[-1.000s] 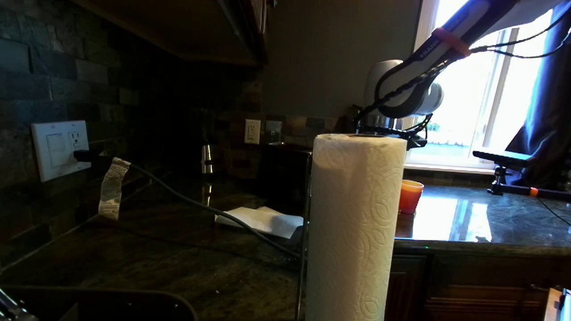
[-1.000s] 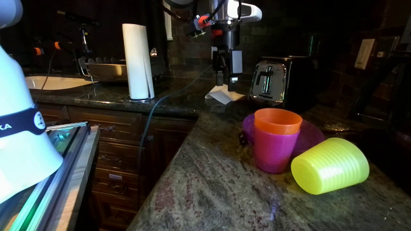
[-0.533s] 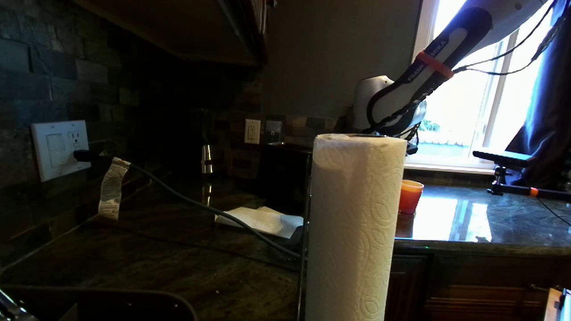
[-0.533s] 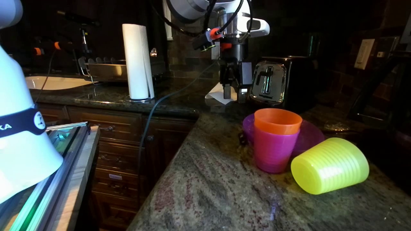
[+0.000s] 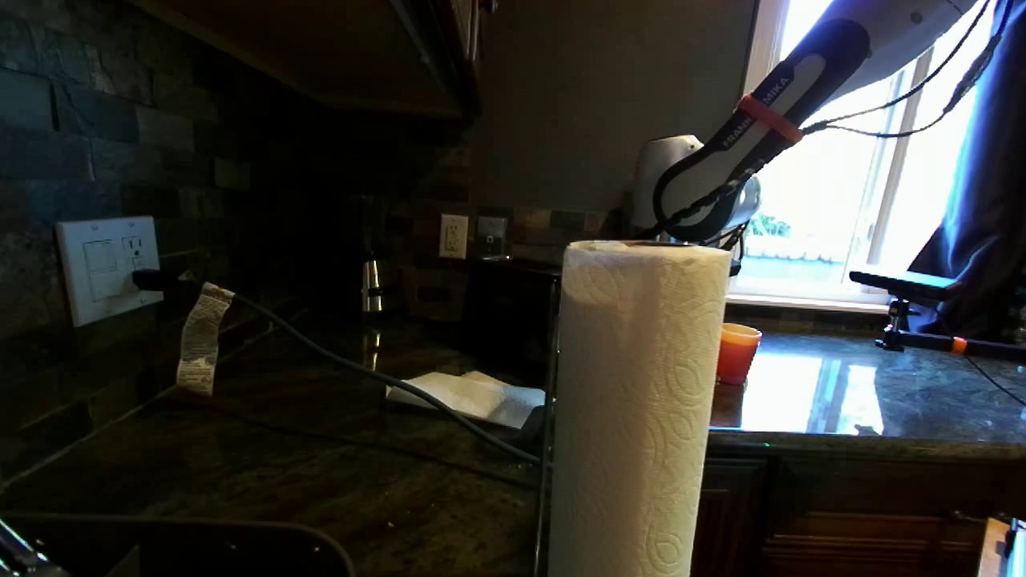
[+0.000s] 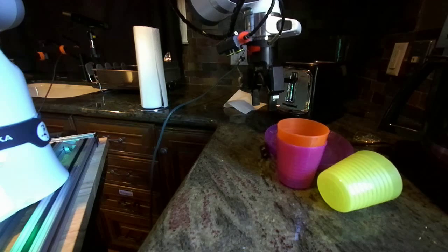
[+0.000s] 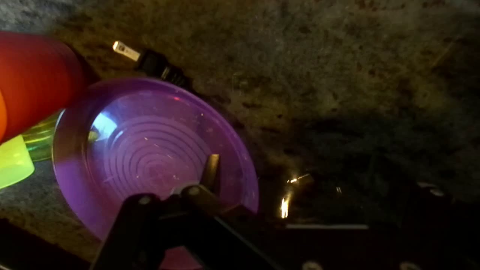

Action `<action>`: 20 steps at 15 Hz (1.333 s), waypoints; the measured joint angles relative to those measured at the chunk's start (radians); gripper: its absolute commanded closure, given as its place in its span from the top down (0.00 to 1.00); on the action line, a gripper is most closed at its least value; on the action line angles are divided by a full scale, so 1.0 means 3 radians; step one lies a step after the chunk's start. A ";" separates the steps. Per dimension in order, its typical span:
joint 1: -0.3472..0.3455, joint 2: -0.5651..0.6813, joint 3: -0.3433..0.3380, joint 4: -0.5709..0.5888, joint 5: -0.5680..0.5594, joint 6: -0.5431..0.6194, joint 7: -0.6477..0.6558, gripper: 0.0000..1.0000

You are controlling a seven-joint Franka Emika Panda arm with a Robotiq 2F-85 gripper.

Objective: Put the purple plate on top of the toaster

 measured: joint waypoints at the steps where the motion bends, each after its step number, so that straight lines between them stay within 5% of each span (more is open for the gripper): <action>1: -0.0001 0.0042 -0.0018 0.0045 0.0012 0.0021 -0.0053 1.00; 4: -0.0004 0.0203 -0.0066 0.0178 0.0026 0.0035 -0.0181 0.96; 6: -0.0005 0.0325 -0.0083 0.0262 0.0045 0.0035 -0.0228 0.75; 10: 0.0000 0.0565 -0.0113 0.0416 0.0047 0.0036 -0.0247 0.52; 12: 0.0000 0.0664 -0.0132 0.0481 0.0047 0.0036 -0.0251 0.29; 15: 0.0000 0.0748 -0.0148 0.0549 0.0047 0.0036 -0.0253 0.06; 20: 0.0021 0.0723 -0.0151 0.0603 0.0047 0.0036 -0.0255 0.01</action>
